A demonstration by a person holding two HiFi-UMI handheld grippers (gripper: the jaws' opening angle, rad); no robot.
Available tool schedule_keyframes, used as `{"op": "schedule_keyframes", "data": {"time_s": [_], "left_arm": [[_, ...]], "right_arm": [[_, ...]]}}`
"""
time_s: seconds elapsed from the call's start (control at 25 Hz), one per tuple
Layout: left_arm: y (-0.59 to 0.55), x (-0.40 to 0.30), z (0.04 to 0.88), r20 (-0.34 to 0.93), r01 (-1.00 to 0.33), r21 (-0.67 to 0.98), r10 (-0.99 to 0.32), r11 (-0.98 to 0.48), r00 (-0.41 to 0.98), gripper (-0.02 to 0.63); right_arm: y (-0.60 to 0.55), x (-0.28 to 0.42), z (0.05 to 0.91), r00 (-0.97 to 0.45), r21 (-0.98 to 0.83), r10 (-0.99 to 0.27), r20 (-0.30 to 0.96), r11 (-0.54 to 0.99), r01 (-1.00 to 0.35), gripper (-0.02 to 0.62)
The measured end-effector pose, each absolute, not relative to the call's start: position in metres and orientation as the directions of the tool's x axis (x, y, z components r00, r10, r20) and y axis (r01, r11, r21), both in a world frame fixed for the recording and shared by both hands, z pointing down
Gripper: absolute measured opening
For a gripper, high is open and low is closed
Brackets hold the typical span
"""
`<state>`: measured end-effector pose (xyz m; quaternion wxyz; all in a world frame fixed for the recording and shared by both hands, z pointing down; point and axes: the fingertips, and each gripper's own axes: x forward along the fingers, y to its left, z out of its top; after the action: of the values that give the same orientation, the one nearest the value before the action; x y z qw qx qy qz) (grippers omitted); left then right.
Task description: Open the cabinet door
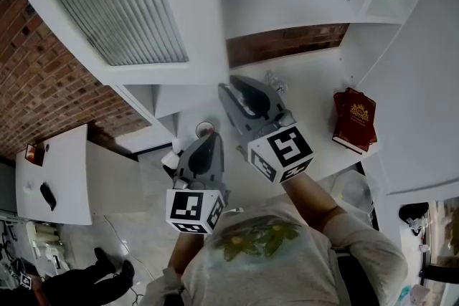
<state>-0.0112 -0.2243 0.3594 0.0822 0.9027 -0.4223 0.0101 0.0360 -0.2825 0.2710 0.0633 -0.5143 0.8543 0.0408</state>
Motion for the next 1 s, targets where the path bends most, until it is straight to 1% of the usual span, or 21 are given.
{"op": "schedule_keyframes", "data": {"time_s": [1.0], "left_arm": [[-0.173,-0.041,0.368,0.108,-0.847,0.159,-0.844,-0.507,0.525,0.009]], "right_arm": [[-0.258,0.025,0.271,-0.491,-0.018,-0.856,-0.163,0.5,-0.866,0.086]]}}
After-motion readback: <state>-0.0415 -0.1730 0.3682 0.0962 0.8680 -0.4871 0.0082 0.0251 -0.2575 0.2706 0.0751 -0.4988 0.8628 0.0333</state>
